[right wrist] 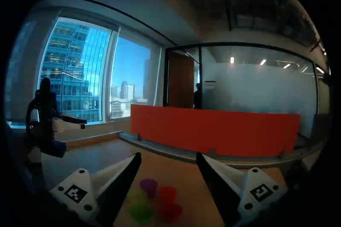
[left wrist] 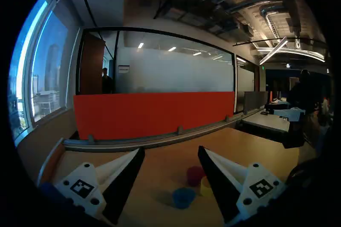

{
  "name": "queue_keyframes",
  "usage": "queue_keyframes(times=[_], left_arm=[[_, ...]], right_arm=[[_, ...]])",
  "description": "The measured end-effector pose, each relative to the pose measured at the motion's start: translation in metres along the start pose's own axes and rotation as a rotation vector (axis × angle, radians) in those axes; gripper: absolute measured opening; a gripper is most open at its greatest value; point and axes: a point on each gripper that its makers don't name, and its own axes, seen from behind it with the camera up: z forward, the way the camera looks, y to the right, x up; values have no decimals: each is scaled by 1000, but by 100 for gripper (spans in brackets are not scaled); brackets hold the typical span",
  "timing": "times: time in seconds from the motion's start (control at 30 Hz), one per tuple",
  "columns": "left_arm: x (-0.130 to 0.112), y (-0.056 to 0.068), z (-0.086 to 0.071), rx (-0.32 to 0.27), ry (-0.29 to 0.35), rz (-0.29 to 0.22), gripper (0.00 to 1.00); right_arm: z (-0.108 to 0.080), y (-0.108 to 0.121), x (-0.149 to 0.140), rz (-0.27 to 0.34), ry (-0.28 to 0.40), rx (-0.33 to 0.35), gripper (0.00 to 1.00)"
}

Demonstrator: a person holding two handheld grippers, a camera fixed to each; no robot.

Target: Pour water

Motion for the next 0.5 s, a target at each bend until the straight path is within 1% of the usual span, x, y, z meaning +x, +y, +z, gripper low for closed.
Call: queue_keyframes(times=[0.2,0.4,0.5], left_arm=[[0,3,4,-29,1,-1,93],[-4,4,8,-52,-14,8,93],[-9,5,10,-60,-27,16,93]], right_arm=[[3,-13,3,2,1,61,99],[7,-20,3,3,-10,97,99],[9,-23,0,-7,-23,111,100]])
